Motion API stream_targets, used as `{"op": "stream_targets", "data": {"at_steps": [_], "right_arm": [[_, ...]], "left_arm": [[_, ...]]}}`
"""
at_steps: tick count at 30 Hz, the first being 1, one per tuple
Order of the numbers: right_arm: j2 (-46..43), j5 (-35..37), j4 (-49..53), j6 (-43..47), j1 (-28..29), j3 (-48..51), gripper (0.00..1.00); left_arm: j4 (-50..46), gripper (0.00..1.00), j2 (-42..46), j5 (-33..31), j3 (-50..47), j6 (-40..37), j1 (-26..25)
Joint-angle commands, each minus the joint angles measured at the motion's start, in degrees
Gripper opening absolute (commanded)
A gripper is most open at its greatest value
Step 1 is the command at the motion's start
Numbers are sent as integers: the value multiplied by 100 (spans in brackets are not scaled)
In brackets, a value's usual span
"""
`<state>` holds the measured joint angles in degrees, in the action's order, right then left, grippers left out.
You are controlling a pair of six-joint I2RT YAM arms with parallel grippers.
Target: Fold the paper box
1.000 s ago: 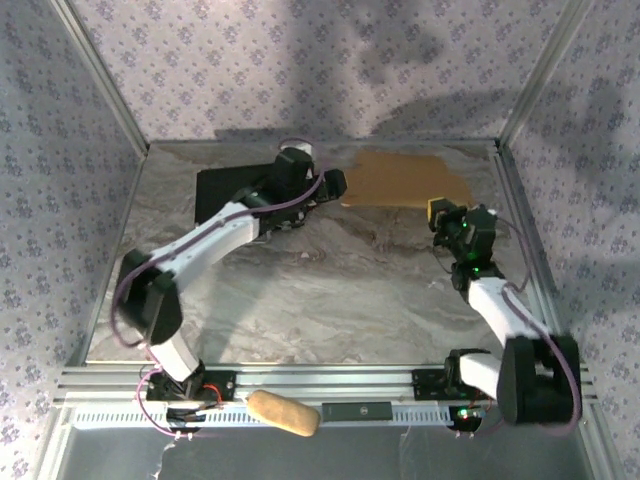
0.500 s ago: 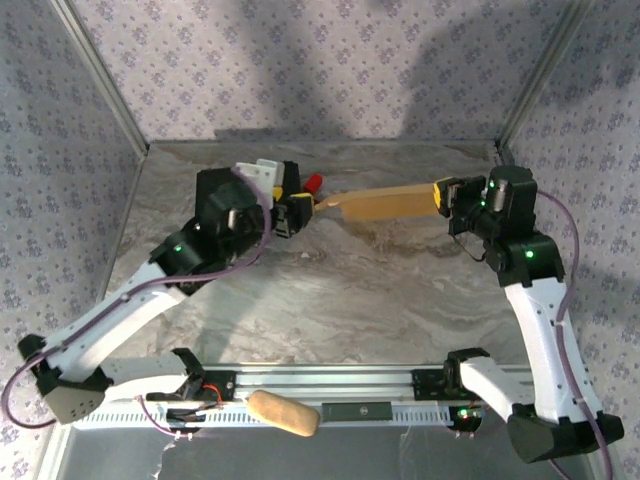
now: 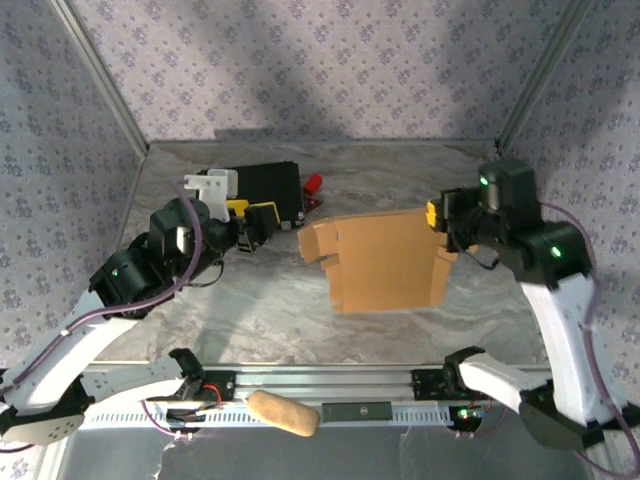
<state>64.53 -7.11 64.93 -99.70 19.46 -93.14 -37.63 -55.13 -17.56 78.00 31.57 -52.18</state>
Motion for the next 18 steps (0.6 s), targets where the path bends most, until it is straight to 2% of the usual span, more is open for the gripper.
{"op": "stream_targets", "data": {"at_steps": [1, 3, 5, 9, 13, 18], "right_arm": [[879, -408, -426, -135, -110, 142, 0], [1112, -404, -687, 53, -123, 187, 0], [1067, -396, -1339, 266, -135, 579, 0], [754, -441, -2597, 292, -328, 1537, 0], [756, -756, -2764, 416, -425, 1809, 0], [740, -816, -2936, 408, -441, 1927, 0]], "left_arm": [[-267, 67, -287, 294, 224, -116, 6], [-474, 70, -595, 285, 466, -167, 15], [-633, 70, -905, 248, 702, 166, 14], [116, 70, -981, 347, 407, 1203, -11], [840, 67, -1190, 604, 312, 1452, 43], [608, 73, -2151, 1189, 837, 1550, 367]]}}
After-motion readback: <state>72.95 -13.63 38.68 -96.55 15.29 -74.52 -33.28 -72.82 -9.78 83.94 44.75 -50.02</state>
